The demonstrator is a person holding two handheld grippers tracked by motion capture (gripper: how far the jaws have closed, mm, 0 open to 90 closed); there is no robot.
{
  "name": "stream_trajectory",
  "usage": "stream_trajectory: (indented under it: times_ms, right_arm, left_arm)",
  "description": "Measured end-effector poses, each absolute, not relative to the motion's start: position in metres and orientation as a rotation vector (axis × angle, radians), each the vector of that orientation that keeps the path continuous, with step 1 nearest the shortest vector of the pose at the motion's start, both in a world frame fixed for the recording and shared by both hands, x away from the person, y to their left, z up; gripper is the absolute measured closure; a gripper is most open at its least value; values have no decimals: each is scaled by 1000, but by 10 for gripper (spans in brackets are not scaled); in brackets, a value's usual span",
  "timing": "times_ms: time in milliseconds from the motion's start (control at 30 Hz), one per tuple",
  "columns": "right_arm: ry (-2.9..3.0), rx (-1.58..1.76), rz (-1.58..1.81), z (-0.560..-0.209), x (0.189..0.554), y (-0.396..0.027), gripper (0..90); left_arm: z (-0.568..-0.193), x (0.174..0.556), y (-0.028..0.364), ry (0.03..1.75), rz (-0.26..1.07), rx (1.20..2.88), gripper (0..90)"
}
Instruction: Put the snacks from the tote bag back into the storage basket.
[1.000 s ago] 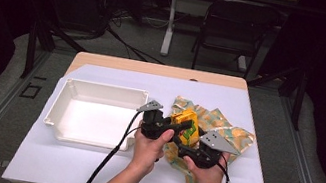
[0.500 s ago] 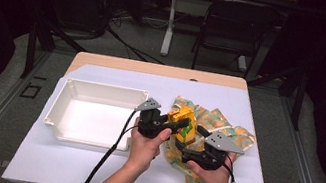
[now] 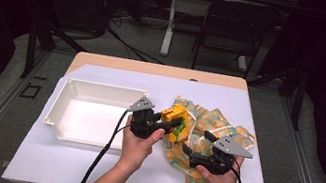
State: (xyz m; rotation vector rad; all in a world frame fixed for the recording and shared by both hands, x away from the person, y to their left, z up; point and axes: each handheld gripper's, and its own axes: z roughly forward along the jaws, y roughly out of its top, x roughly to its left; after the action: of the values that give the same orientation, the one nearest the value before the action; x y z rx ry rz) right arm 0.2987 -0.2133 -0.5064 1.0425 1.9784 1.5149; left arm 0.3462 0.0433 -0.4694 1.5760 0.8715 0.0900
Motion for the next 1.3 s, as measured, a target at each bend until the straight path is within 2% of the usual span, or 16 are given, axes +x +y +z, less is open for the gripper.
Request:
stream_trajectory:
  times_ms: [1300]
  right_arm:
    - [1996,1071,1450,-516,302,-223,127]
  left_arm:
    - [-459,338,140,912,243,1554,560]
